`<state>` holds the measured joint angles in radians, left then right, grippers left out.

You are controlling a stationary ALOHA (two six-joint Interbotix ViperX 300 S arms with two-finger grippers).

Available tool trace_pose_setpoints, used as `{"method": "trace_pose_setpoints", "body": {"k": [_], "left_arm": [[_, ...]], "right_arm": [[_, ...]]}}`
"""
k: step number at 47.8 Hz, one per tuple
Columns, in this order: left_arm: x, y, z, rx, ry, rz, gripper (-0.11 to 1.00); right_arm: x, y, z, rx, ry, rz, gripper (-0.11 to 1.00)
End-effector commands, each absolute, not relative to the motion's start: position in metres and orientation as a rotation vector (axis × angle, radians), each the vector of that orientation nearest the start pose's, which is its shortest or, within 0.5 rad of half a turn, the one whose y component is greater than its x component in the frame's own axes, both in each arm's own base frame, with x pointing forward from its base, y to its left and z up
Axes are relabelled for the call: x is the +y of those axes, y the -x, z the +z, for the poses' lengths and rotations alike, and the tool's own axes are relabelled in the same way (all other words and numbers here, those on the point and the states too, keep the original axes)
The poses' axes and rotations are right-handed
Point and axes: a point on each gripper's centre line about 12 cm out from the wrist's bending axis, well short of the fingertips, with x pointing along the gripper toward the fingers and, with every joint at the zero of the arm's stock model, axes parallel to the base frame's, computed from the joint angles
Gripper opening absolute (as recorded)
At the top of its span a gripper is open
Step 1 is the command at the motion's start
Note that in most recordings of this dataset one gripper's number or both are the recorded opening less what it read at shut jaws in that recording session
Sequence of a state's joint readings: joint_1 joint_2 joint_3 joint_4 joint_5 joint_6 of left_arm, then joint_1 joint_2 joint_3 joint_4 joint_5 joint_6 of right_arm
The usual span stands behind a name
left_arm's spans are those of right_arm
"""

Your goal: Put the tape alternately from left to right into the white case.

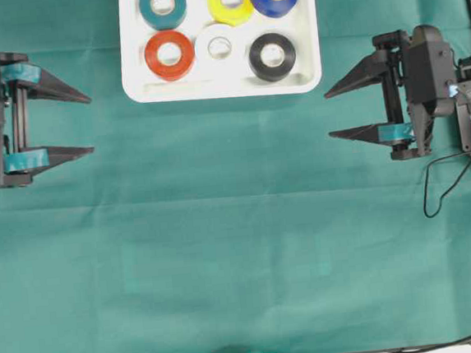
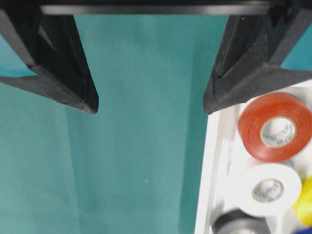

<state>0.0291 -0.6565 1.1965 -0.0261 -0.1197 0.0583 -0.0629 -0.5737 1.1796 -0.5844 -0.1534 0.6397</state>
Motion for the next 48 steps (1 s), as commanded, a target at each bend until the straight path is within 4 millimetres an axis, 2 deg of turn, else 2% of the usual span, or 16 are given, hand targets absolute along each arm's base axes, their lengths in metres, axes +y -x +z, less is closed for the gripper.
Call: {"method": "trace_pose_setpoints", "body": {"k": [1, 15, 32, 48], "left_arm": [[0.008, -0.224, 0.2, 0.396, -0.025, 0.029, 0.83], [0.007, -0.207, 0.204, 0.347, -0.027, 0.03, 0.83], [0.007, -0.186, 0.205, 0.283, -0.026, 0.033, 0.83], [0.006, -0.178, 0.202, 0.277, -0.025, 0.032, 0.82]], "right_arm": [[-0.005, -0.238, 0.194, 0.44, -0.096, 0.011, 0.76], [-0.004, -0.224, 0.198, 0.403, -0.093, 0.009, 0.76], [-0.003, -0.197, 0.205, 0.312, -0.089, 0.01, 0.76], [-0.002, -0.178, 0.203, 0.259, -0.087, 0.003, 0.76]]}}
